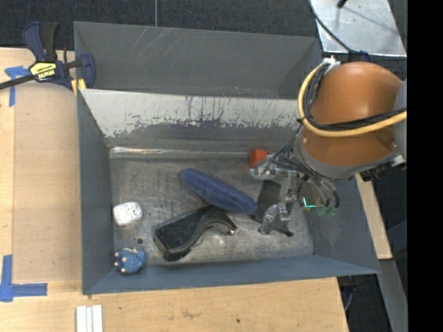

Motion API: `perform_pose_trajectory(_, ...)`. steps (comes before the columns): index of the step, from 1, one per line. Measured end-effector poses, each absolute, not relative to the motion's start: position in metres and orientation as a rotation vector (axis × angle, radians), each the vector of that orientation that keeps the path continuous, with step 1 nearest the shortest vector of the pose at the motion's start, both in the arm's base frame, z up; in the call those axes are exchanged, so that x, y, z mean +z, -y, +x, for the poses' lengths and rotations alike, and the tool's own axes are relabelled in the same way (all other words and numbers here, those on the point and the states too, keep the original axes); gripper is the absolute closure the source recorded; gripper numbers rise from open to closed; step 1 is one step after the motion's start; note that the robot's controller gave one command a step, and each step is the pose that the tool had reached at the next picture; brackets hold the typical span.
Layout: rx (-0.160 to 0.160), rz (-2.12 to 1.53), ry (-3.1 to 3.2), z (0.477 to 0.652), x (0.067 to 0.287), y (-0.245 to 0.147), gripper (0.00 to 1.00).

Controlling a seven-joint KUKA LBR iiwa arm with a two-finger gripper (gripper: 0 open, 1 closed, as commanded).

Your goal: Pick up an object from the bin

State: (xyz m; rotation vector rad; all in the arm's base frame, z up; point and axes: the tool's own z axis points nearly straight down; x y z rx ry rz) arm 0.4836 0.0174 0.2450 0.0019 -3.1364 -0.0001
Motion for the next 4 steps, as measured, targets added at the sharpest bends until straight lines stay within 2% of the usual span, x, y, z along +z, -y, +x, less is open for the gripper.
perform_pose_trajectory(1, 0.003, 0.148, 3.15, 0.538, 0.08, -0.052, 0.0)
perform_pose_trajectory(2, 0.007, 0.629, 3.117, 0.54, 0.081, -0.05, 0.0)
perform_pose_trajectory(3, 0.006, 0.629, 3.119, 0.54, 0.082, -0.05, 1.0)
perform_pose_trajectory(4, 0.001, 0.753, 3.058, 0.55, 0.216, -0.06, 1.0)
